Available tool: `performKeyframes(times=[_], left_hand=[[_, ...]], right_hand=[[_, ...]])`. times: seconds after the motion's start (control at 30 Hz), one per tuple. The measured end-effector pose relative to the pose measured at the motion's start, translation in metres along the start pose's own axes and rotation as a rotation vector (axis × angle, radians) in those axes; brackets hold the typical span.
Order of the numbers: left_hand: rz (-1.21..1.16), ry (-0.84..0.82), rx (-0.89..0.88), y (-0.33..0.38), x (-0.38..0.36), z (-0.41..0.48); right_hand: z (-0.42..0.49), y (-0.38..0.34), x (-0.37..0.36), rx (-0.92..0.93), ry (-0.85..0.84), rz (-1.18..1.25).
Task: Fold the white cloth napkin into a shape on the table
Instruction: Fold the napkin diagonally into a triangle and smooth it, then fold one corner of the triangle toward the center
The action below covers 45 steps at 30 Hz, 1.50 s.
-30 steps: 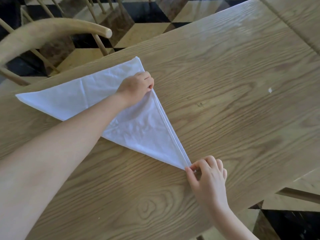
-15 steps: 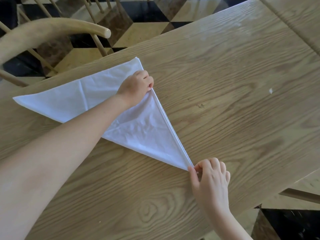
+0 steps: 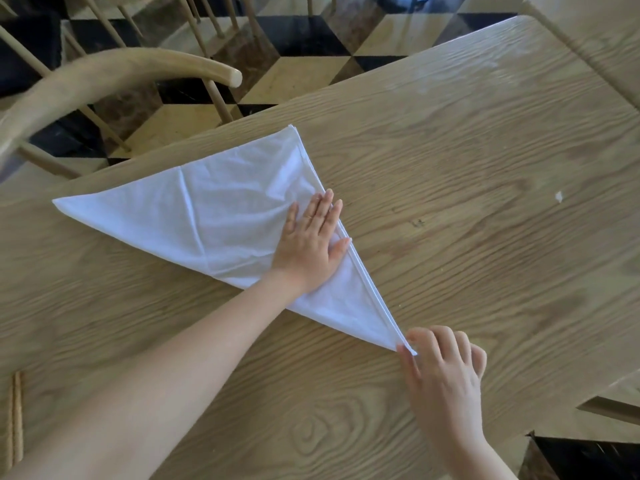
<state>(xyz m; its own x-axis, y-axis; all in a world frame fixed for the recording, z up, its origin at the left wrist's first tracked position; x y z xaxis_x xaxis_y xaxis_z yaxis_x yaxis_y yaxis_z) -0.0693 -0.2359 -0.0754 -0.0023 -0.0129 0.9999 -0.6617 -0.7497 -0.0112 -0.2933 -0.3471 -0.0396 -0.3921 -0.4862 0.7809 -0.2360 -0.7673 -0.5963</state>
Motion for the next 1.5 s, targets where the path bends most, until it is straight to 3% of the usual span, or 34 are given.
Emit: performKeyframes(times=[0.1,0.2,0.3,0.37,0.53,0.8,1.13,1.27,1.33,1.5], left_hand=[[0.02,-0.017,0.011,0.001,0.004,0.001],[-0.038,-0.031,0.007,0.0,0.006,0.001],[-0.325,0.097,-0.012,-0.011,0.019,-0.004],[-0.31,0.197,0.031,-0.025,0.024,-0.011],[-0.086,-0.095,0.188,-0.067,0.011,0.018],[0.027,-0.184,0.127,-0.091,0.013,0.081],[-0.015,-0.221,0.14,-0.09,0.018,0.105],[-0.338,-0.046,-0.018,-0.066,0.038,0.048],[-0.506,0.004,0.011,-0.063,0.045,-0.005],[-0.508,0.15,0.05,-0.071,0.036,-0.081]], right_hand=[[0.0,0.0,0.0,0.259,-0.059,-0.043],[-0.001,0.012,-0.001,0.36,-0.139,-0.062],[0.001,0.018,0.002,0.415,-0.176,-0.085],[0.005,0.017,0.002,0.458,-0.188,-0.092],[0.015,0.014,-0.003,0.484,-0.171,-0.066],[0.022,0.02,-0.006,0.544,-0.165,0.047],[0.028,0.022,-0.01,0.431,-0.251,0.15],[0.036,0.019,0.0,0.347,-0.299,0.256],[0.05,0.011,0.01,0.296,-0.273,0.343],[0.113,-0.017,0.017,0.167,-0.139,0.491]])
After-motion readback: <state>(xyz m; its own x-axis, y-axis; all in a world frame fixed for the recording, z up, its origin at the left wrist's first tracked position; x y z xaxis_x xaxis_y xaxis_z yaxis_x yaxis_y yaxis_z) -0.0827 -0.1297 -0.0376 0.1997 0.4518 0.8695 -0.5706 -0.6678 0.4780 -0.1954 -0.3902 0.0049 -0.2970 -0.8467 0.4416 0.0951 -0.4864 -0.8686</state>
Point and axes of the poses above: each hand's wrist, its own z-axis towards the middle knuckle, its own x-axis out of the back of the hand, y = z × x, the point moved 2 cm from there along z, towards the middle knuckle, and after that the axes turned 12 degrees about z, right-handed, at the moved point
